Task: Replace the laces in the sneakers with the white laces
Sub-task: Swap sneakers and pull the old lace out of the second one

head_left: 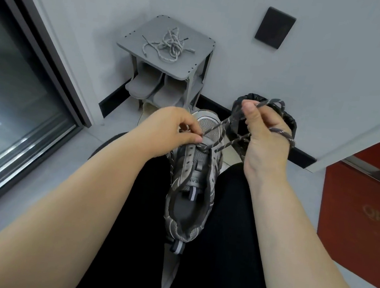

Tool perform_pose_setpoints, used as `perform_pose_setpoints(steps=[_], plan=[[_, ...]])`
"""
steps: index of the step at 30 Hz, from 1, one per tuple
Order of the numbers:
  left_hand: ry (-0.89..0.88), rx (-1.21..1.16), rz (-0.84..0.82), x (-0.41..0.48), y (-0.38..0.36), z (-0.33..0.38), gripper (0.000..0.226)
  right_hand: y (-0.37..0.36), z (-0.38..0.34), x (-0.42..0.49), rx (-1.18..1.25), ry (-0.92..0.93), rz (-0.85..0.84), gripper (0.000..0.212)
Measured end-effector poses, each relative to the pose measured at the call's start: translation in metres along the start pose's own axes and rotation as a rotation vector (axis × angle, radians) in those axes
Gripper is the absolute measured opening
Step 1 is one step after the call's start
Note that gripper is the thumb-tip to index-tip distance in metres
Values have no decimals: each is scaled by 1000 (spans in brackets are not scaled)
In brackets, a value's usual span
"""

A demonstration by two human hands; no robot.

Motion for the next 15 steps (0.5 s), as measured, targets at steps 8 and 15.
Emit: perform_pose_setpoints(steps=[8, 15], plan=[[-91, -581, 279, -5, 26, 3, 16, -36, 25, -22, -253, -203, -611, 21], [-145, -605, 156, -4, 20, 8, 16, -40, 19, -23, -153, -194, -529, 10]])
Point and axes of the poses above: each hand's wrist, its own x-axis towards the middle knuckle, its own y-axis out of the back of the hand, z = x × y, the point moved 6 cm from there along x, towards the middle knuckle, and after that the axes turned 15 degrees about y, right-handed, at the moved point
